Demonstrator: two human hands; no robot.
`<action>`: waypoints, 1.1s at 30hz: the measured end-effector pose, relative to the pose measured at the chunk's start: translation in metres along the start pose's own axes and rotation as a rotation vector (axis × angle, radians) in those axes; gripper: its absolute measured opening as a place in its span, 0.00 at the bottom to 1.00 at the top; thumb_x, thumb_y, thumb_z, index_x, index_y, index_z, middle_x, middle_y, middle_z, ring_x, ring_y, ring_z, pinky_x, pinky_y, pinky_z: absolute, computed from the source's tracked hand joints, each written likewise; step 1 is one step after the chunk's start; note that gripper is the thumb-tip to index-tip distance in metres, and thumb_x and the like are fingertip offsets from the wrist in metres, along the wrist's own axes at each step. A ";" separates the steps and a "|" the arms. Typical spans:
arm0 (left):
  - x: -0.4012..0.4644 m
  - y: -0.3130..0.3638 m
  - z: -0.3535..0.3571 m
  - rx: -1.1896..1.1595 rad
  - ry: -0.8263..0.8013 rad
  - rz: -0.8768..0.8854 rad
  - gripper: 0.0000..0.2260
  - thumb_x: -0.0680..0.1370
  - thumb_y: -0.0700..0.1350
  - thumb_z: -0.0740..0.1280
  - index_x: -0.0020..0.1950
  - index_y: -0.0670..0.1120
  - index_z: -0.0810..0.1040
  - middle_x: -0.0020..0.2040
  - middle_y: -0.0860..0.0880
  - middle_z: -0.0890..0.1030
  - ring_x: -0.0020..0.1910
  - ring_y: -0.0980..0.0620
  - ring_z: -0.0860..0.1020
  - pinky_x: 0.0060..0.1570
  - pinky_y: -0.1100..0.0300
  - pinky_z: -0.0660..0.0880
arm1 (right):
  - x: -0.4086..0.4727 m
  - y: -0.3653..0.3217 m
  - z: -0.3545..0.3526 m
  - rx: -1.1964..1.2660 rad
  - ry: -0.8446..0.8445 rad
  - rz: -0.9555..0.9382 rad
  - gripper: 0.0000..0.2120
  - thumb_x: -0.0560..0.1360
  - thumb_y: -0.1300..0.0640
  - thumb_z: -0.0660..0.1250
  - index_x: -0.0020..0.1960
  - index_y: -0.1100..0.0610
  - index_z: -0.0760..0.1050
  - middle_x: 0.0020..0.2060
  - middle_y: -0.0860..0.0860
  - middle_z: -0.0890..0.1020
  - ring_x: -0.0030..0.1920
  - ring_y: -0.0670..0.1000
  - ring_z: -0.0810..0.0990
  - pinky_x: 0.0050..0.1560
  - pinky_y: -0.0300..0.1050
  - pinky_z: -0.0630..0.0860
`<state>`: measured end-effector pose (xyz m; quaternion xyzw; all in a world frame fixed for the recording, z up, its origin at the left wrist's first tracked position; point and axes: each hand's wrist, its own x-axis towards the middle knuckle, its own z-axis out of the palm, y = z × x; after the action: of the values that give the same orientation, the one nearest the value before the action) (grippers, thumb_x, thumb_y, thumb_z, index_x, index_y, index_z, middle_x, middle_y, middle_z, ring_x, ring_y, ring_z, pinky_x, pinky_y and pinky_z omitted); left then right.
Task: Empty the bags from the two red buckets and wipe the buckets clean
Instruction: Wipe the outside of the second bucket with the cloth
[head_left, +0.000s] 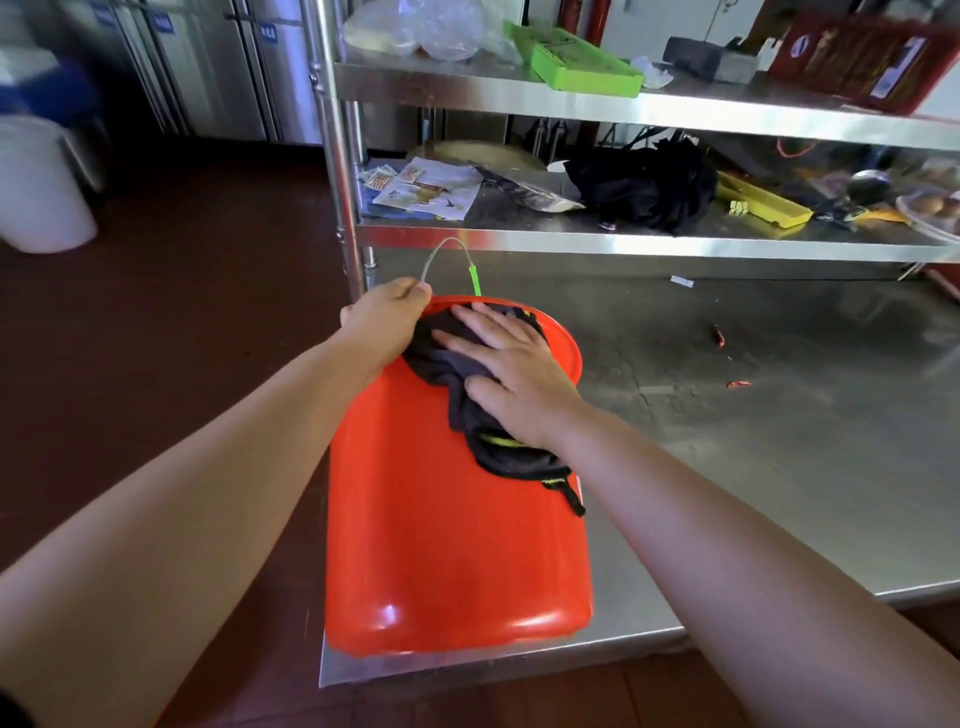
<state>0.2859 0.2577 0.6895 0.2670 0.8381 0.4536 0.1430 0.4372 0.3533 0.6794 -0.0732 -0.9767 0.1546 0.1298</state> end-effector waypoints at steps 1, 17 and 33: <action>0.002 -0.003 -0.003 -0.069 -0.053 -0.015 0.15 0.81 0.52 0.56 0.60 0.47 0.77 0.62 0.43 0.77 0.66 0.42 0.70 0.72 0.50 0.57 | 0.002 -0.001 0.002 0.006 0.000 0.005 0.27 0.73 0.51 0.54 0.72 0.44 0.66 0.76 0.46 0.59 0.76 0.46 0.50 0.75 0.45 0.43; -0.004 0.007 -0.033 0.141 -0.047 -0.005 0.13 0.75 0.53 0.56 0.53 0.62 0.79 0.59 0.49 0.79 0.57 0.46 0.77 0.59 0.52 0.73 | -0.125 -0.059 0.032 0.001 -0.067 -0.297 0.28 0.71 0.48 0.54 0.71 0.48 0.69 0.75 0.50 0.61 0.77 0.51 0.52 0.74 0.59 0.51; 0.001 -0.034 -0.035 -0.326 -0.100 -0.183 0.15 0.78 0.56 0.64 0.52 0.47 0.81 0.52 0.43 0.83 0.48 0.48 0.81 0.58 0.50 0.76 | 0.015 -0.004 0.001 0.032 -0.008 -0.002 0.28 0.72 0.54 0.55 0.72 0.46 0.67 0.76 0.49 0.59 0.76 0.50 0.53 0.75 0.50 0.46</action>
<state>0.2575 0.2196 0.6800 0.1853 0.7663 0.5546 0.2662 0.4225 0.3519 0.6835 -0.0696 -0.9747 0.1701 0.1273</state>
